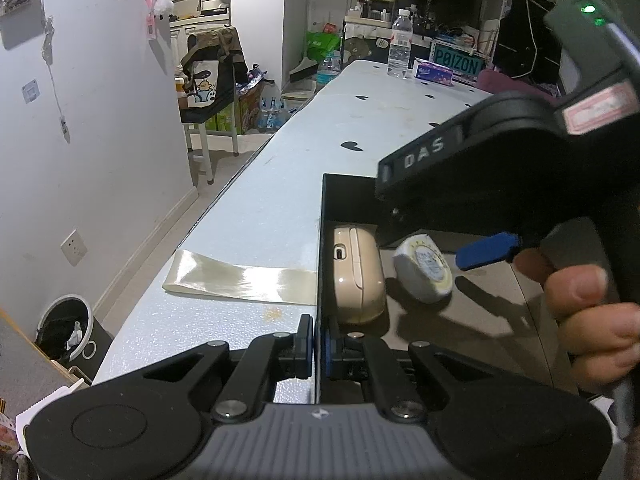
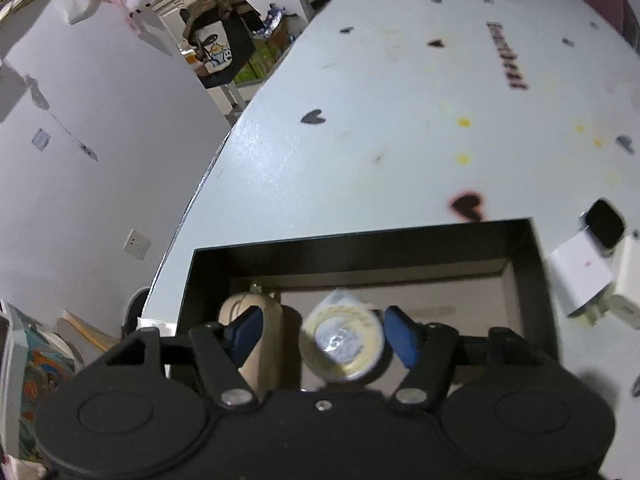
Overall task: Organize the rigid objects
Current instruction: 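Carry the tape measure with the right tool into the box beside the earbud case, release, then move the right tool to the orange-handled scissors and grasp them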
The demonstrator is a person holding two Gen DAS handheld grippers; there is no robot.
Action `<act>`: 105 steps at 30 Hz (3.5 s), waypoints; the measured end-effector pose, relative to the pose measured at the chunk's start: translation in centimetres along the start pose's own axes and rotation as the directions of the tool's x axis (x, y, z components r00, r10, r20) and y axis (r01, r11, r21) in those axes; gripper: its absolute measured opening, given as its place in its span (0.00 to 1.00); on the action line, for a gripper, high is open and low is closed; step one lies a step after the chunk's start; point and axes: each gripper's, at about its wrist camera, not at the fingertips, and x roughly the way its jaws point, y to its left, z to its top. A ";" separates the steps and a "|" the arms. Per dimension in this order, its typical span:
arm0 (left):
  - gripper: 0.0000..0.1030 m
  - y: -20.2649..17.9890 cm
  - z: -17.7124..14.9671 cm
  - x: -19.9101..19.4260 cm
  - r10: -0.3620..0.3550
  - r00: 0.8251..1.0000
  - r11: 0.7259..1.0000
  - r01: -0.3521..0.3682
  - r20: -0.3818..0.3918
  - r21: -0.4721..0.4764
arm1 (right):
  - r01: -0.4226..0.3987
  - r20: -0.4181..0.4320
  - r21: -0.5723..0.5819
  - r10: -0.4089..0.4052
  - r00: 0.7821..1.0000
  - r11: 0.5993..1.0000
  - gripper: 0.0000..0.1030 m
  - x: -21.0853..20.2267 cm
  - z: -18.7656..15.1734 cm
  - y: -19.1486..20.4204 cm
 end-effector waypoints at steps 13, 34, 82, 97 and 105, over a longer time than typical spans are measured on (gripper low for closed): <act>0.05 0.0 -0.1 0.0 -0.001 1.000 1.000 0.001 0.000 -0.003 | 0.078 -0.031 -0.171 -0.085 0.996 0.982 0.38 -2.1 -2.0 -0.5; 0.05 0.2 0.0 -0.1 0.000 1.000 1.000 0.000 0.002 -0.002 | 0.036 0.013 -0.153 -0.034 0.999 0.988 0.39 -3.1 -2.3 -1.3; 0.05 0.2 -0.2 -0.1 0.013 1.000 1.000 -0.013 0.004 0.004 | 0.272 0.248 0.182 -0.312 0.917 0.945 1.00 -11.2 -6.0 -15.7; 0.05 0.1 -0.1 -0.1 0.013 1.000 1.000 -0.013 0.005 0.003 | 0.263 0.029 0.405 -0.300 0.954 0.876 0.62 -7.1 -4.7 -23.0; 0.05 0.1 -0.1 -0.1 0.012 1.000 1.000 -0.012 0.005 0.003 | 0.387 0.024 0.225 -0.402 0.915 0.894 0.69 -4.7 -3.7 -20.7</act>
